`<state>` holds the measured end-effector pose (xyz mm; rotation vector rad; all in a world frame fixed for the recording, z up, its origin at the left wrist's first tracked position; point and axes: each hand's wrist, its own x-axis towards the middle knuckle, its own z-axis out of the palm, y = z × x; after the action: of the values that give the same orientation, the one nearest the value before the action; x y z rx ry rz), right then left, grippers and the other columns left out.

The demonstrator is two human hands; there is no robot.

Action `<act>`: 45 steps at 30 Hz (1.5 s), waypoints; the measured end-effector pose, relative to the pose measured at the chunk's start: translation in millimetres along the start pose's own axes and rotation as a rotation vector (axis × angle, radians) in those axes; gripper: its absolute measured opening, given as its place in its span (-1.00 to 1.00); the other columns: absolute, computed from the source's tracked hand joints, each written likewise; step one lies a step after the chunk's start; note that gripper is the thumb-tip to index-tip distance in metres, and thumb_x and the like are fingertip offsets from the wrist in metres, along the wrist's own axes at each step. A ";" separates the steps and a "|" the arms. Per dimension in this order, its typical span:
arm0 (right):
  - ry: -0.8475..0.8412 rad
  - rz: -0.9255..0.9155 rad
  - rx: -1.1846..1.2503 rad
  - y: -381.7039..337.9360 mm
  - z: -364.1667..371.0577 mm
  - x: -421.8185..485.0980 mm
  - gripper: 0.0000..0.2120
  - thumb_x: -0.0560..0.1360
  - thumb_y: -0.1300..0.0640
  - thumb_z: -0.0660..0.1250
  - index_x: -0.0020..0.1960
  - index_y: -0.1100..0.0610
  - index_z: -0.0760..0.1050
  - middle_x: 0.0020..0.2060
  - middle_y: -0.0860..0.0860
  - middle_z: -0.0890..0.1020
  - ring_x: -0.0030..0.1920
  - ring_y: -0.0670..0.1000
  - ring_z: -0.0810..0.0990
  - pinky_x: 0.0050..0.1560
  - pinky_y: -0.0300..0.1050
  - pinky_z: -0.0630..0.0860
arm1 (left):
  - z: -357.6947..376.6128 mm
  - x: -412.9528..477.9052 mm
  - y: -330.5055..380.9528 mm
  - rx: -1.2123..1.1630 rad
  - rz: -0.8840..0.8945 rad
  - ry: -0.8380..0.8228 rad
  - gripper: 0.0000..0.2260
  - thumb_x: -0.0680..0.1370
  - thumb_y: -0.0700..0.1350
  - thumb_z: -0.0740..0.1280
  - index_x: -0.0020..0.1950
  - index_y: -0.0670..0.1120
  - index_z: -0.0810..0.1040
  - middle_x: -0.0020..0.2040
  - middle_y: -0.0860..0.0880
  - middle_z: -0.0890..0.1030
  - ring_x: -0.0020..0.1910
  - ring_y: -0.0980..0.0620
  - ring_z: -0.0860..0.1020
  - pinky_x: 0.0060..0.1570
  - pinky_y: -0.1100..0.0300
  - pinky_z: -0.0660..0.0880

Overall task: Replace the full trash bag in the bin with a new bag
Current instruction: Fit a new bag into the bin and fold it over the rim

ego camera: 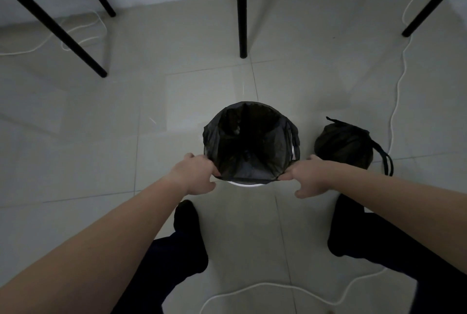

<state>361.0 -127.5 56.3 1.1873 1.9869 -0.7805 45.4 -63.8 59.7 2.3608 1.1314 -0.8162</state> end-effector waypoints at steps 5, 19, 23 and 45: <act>-0.017 -0.020 -0.038 -1.0 1.8 -0.4 -0.29 0.53 -0.05 0.26 0.62 -0.23 0.07 0.56 -0.07 0.29 0.53 0.05 0.25 0.38 0.20 0.26 | 10.8 -11.5 -3.4 0.107 -0.013 -0.115 -0.41 0.56 0.06 0.29 0.60 0.28 0.29 0.53 0.15 0.44 0.48 -0.05 0.32 0.33 -0.08 0.27; 0.000 -0.006 -0.192 6.8 29.7 22.4 -0.23 0.54 -0.04 0.23 0.64 -0.20 -0.07 0.62 -0.03 0.14 0.57 0.05 0.14 0.37 0.18 0.26 | 32.1 11.1 -12.7 0.096 -0.028 -0.261 -0.40 0.64 -0.01 0.24 0.66 0.26 0.18 0.68 0.14 0.19 0.62 -0.13 0.18 0.45 -0.16 0.25; -0.099 0.038 -0.249 11.7 31.5 25.0 -0.29 0.57 0.03 0.20 0.64 -0.13 -0.01 0.65 0.04 0.02 0.60 0.15 0.08 0.44 0.21 0.26 | 38.6 19.9 -24.4 0.026 -0.044 -0.242 -0.40 0.62 -0.01 0.27 0.65 0.23 0.22 0.64 0.14 0.26 0.54 -0.09 0.29 0.40 -0.14 0.35; 0.280 0.390 1.806 61.4 -32.8 59.9 -0.59 0.52 -0.23 0.26 0.16 0.04 0.60 0.18 0.11 0.63 0.16 0.16 0.62 0.09 0.10 0.61 | -19.8 65.2 -53.6 -1.580 -0.422 0.067 -0.63 0.71 0.25 0.13 0.16 0.07 0.63 0.19 0.04 0.68 0.14 -0.04 0.68 0.05 0.05 0.61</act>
<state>387.4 -47.9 18.7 2.5256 0.6672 -2.3747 41.9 16.3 26.7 0.8354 1.4614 0.1664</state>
